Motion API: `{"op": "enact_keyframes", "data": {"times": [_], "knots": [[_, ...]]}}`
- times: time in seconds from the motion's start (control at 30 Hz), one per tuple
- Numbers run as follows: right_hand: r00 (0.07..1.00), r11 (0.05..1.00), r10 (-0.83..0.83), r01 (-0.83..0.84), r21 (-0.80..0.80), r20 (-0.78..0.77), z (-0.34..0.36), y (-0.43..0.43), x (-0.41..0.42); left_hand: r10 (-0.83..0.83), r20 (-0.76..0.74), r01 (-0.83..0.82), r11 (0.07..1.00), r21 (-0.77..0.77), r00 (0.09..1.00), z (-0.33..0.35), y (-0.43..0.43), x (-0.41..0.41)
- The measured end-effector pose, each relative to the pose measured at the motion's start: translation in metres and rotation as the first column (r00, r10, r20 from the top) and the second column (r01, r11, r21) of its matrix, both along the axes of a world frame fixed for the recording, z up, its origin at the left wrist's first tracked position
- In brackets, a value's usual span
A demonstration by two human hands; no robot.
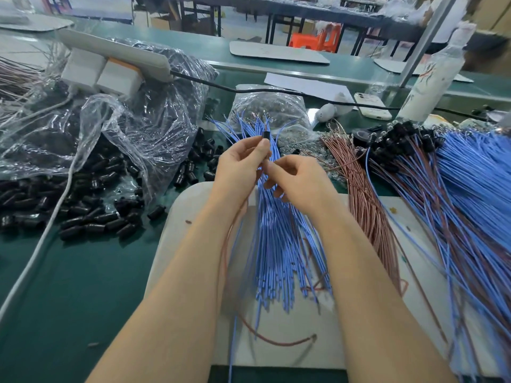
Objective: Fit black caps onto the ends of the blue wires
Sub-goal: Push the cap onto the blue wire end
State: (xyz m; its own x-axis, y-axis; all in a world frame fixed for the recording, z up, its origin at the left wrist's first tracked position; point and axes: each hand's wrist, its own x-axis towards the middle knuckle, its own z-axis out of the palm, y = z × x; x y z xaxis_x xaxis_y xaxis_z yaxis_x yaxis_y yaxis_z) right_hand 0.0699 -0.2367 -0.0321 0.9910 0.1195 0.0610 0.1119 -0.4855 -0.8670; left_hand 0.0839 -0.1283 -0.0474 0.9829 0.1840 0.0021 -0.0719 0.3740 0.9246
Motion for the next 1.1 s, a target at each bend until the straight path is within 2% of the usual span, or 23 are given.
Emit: {"op": "enact_keyframes", "data": {"times": [0.1,0.17,0.27,0.37,0.43,0.57,0.67,0.83,1.0,1.1], "knots": [[1.000,0.995,0.006,-0.005,0.104,-0.010,0.001,-0.002,0.000,-0.011,0.021,0.010,0.999,0.042,1.000,0.000,-0.002,-0.002],[0.994,0.996,-0.094,0.094,0.011,0.057,0.001,-0.009,0.003,0.012,-0.016,-0.011,0.999,0.031,1.000,0.001,0.001,-0.003],[0.946,0.914,-0.281,0.314,-0.256,0.158,0.001,-0.033,0.007,0.009,-0.131,-0.035,0.981,-0.193,0.991,0.004,0.011,-0.001],[0.955,0.865,-0.293,0.287,-0.410,0.051,-0.004,-0.048,0.010,-0.035,-0.175,-0.043,0.904,-0.425,0.984,0.007,0.018,-0.001],[0.957,0.854,-0.289,0.263,-0.449,0.012,-0.009,-0.046,0.013,-0.071,-0.182,-0.024,0.880,-0.475,0.981,0.008,0.018,-0.002],[0.933,0.827,-0.352,0.349,-0.441,0.077,-0.015,-0.040,0.020,-0.115,-0.189,0.016,0.888,-0.460,0.975,0.010,0.014,-0.005],[0.934,0.828,-0.346,0.350,-0.438,0.091,-0.018,-0.035,0.023,-0.129,-0.196,0.031,0.899,-0.436,0.972,0.010,0.013,-0.006],[0.928,0.793,-0.371,0.299,-0.530,-0.032,-0.017,-0.039,0.027,-0.153,-0.179,0.071,0.914,-0.399,0.972,0.013,0.007,-0.009],[0.935,0.769,-0.329,0.182,-0.613,-0.134,-0.007,-0.042,0.025,-0.261,-0.180,0.177,0.907,-0.383,0.948,0.020,-0.010,-0.010],[0.943,0.734,-0.304,0.143,-0.665,-0.133,0.000,-0.038,0.022,-0.279,-0.188,0.196,0.909,-0.367,0.942,0.029,-0.021,-0.007]]}}
